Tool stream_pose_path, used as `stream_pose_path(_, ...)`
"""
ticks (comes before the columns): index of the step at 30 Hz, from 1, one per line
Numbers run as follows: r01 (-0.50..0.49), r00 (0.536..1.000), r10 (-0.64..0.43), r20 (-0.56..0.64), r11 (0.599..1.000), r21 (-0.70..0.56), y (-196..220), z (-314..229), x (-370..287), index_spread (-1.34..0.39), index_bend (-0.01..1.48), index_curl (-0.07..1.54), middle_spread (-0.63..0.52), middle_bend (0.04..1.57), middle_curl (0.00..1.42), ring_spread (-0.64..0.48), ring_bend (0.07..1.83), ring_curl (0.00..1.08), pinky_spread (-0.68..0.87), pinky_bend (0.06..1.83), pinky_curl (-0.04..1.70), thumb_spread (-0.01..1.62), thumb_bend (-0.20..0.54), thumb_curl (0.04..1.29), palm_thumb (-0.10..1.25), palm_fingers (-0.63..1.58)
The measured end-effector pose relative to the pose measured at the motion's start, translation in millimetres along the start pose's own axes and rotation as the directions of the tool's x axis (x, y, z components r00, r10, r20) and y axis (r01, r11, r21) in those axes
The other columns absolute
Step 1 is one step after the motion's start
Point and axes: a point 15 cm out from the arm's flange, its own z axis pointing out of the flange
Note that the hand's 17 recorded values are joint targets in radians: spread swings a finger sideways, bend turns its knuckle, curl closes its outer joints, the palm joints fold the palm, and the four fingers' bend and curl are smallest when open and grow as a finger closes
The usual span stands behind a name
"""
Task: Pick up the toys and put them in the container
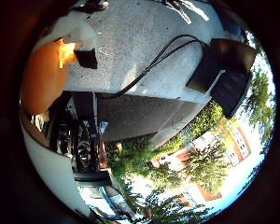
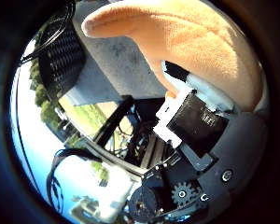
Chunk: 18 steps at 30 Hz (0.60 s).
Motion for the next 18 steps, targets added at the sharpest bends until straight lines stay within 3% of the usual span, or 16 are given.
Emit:
stream_pose_path(11,0.136,0.990,-0.139,0.008,0.982,0.130,77,-148,-81,-0.92,0.75,0.06,-0.24,1.15,1.08,-0.11,1.42,0.81,0.20,1.43,0.79,1.13,-0.013,0.69,0.97,0.84)
stream_pose_path(18,0.308,0.949,-0.316,-0.019,0.907,0.287,103,-225,-201,-0.99,0.86,0.03,-0.24,1.18,1.11,-0.11,1.46,0.83,0.17,1.46,0.86,1.13,-0.006,0.74,0.97,0.81)
